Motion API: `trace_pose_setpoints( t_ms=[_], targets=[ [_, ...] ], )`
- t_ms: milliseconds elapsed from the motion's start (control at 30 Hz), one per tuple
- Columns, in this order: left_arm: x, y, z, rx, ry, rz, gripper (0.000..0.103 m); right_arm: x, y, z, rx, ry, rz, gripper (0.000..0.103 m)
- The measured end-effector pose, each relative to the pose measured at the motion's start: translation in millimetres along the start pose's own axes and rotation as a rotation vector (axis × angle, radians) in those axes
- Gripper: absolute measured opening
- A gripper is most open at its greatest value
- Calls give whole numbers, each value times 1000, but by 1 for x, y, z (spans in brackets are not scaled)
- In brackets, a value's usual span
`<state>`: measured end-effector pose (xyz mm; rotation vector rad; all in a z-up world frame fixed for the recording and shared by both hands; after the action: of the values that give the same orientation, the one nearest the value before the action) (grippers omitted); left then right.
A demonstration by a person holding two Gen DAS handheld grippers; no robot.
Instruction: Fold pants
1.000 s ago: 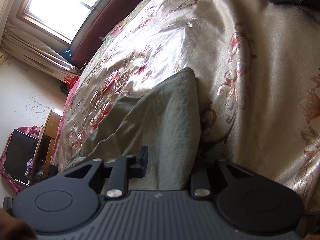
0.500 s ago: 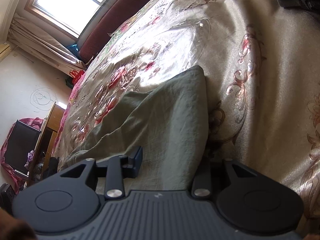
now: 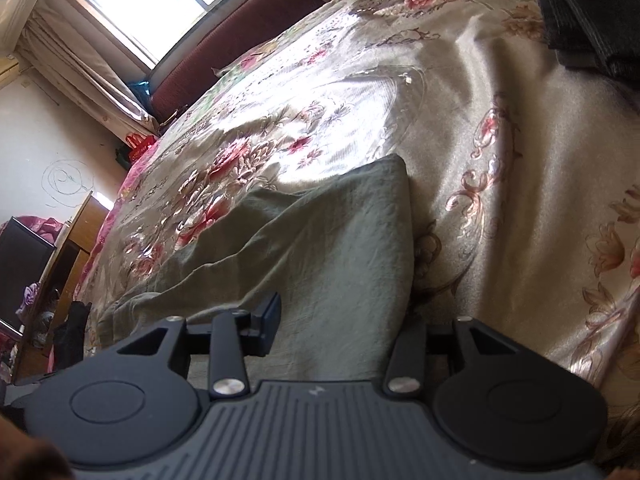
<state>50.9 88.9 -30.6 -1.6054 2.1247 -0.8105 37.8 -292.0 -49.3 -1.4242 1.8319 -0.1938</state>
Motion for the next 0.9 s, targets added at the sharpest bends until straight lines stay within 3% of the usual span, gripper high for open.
trace_pose_setpoints(
  t_ms=[67,167,367,400,433,533,767,900],
  targets=[
    [-2,4,-2,1,8,-18,31,-9,1,-3,-6,10,-58,45],
    [-9,10,-1,-8,30,-77,35,-12,4,5,-51,19,-81,57],
    [-8,4,7,-20,8,-90,48,-3,3,15,-48,-18,-4,57],
    [-6,4,9,-22,3,-83,46,-3,3,15,-48,-23,-7,57],
    [-5,3,10,-24,5,-78,34,-3,3,15,-48,-26,-12,57],
    [-8,-1,7,-17,25,-93,29,-1,2,15,-52,-35,-3,56],
    [-17,-11,-33,78,33,-78,25,-7,-4,1,-14,-36,-7,56],
    [-34,-4,-27,62,-23,-91,25,-14,-5,1,-14,-30,-39,56]
  ],
)
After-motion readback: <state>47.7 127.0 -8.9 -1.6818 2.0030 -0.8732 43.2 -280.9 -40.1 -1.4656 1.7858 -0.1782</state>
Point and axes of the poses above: each gripper's, at about its wrist camera, not at the fingertips, and z roughly the way its jaws point, x to its right, y to its underside, the point moved 3 cm from there along z, roughly the way its jaws point, and after that the axes turned 4 degrees about y, right-handed, at the moved point
